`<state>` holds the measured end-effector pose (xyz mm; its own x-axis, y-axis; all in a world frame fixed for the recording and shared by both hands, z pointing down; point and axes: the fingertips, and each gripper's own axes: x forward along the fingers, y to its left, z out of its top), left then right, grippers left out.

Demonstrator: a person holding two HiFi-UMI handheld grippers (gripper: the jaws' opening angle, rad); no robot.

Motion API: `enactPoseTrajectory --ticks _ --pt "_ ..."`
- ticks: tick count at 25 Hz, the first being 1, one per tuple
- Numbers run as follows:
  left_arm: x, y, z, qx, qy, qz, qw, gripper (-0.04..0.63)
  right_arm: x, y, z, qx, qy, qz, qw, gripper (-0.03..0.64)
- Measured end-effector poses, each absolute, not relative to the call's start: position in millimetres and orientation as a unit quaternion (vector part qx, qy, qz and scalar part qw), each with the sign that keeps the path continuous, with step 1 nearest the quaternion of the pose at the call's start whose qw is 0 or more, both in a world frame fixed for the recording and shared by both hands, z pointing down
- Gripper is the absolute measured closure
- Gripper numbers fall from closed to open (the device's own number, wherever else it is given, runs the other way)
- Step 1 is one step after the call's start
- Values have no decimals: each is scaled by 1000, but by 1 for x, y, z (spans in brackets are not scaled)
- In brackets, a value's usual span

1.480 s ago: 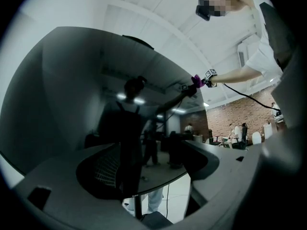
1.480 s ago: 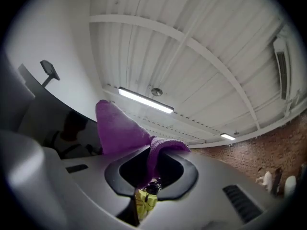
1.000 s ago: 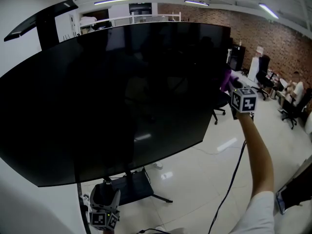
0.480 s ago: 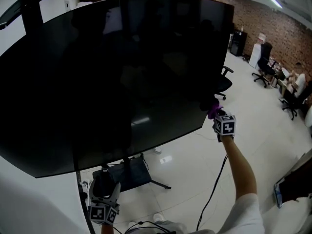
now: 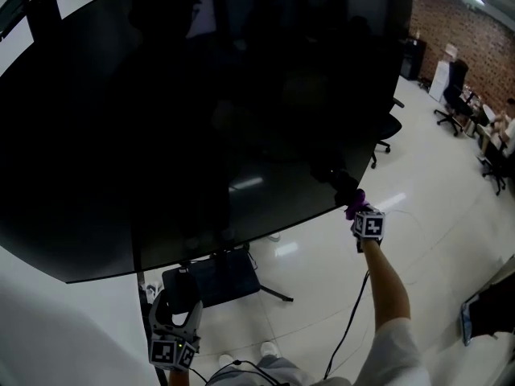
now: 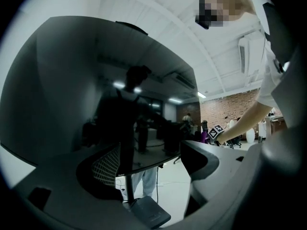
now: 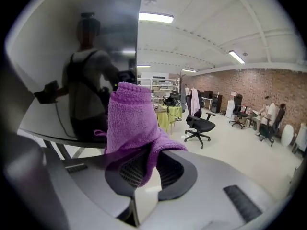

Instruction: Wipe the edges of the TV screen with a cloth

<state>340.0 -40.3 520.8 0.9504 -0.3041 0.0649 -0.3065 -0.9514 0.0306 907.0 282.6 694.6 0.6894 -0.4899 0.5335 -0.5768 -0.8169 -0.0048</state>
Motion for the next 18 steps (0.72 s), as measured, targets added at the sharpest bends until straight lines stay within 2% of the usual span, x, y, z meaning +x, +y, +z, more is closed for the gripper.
enactPoseTrajectory --ticks 4,8,13,18 --pt "330 -53 532 985 -169 39 9 224 911 262 698 912 -308 268 -29 560" --pt "333 -41 520 985 -166 39 30 224 901 268 706 910 -280 295 -83 560" --pt "318 -43 512 985 -164 36 31 224 868 252 704 888 -263 321 -199 560" --pt "290 -69 522 985 -171 30 8 224 822 211 705 872 -300 333 -196 561"
